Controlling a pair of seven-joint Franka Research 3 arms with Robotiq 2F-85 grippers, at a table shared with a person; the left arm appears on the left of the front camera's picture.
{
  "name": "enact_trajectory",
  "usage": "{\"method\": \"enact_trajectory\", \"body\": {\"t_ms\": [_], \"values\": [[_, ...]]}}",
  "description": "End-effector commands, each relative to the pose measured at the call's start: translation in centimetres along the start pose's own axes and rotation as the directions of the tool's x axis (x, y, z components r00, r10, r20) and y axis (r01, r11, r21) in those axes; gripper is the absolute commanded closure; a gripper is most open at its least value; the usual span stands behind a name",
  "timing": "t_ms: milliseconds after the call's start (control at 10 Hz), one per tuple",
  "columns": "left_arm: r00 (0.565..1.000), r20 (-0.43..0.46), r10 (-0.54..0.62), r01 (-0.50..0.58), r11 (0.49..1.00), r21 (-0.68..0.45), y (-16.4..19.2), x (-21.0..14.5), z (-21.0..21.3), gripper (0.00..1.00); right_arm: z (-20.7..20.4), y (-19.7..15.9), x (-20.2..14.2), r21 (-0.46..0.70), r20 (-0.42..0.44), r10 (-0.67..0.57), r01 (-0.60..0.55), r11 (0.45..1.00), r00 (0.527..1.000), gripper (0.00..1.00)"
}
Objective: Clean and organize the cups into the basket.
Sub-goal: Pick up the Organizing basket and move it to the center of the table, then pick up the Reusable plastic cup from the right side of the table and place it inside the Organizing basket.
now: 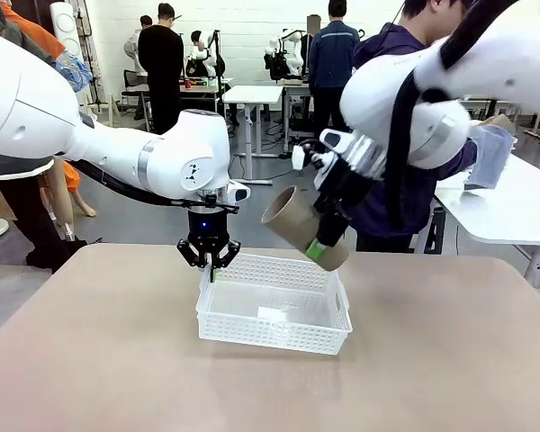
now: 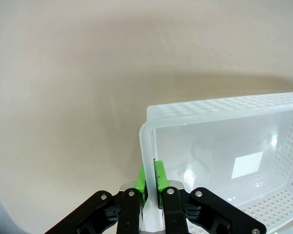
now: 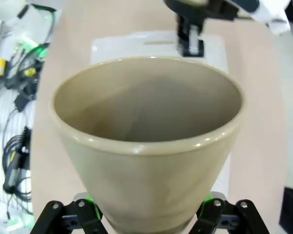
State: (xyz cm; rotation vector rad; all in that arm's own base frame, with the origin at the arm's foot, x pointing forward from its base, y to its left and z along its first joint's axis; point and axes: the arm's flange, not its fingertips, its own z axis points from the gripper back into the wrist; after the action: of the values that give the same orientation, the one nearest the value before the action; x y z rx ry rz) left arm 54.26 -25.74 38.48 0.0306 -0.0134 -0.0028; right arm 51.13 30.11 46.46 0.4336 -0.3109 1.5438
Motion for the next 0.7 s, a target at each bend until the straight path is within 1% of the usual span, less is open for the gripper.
{"method": "enact_trajectory", "body": {"t_ms": [0,200,300,400,600], "values": [[1.0,0.0,-0.003,0.003,1.0,0.002,0.0,-0.1,0.0,1.0,-1.5,-0.8,0.6,-0.041,-0.061,-0.093,0.091,0.995,0.994,0.19],[1.0,0.0,-0.003,0.003,1.0,0.002,0.0,-0.1,0.0,1.0,-3.8,0.2,-0.5,-0.016,-0.125,-0.1,0.099,0.995,0.987,0.19],[1.0,0.0,-0.003,0.003,1.0,0.002,0.0,-0.1,0.0,1.0,-4.0,0.6,-0.7,-0.026,-0.124,-0.087,0.084,0.996,0.989,0.19],[1.0,0.0,-0.003,0.003,1.0,0.002,0.0,-0.1,0.0,1.0,-3.6,-0.6,-0.7,-0.015,-0.084,-0.082,0.081,0.997,0.993,0.19],[1.0,0.0,-0.003,0.003,1.0,0.002,0.0,-0.1,0.0,1.0,-3.6,-0.6,-0.7,-0.015,-0.084,-0.082,0.081,0.997,0.993,0.19]]}}
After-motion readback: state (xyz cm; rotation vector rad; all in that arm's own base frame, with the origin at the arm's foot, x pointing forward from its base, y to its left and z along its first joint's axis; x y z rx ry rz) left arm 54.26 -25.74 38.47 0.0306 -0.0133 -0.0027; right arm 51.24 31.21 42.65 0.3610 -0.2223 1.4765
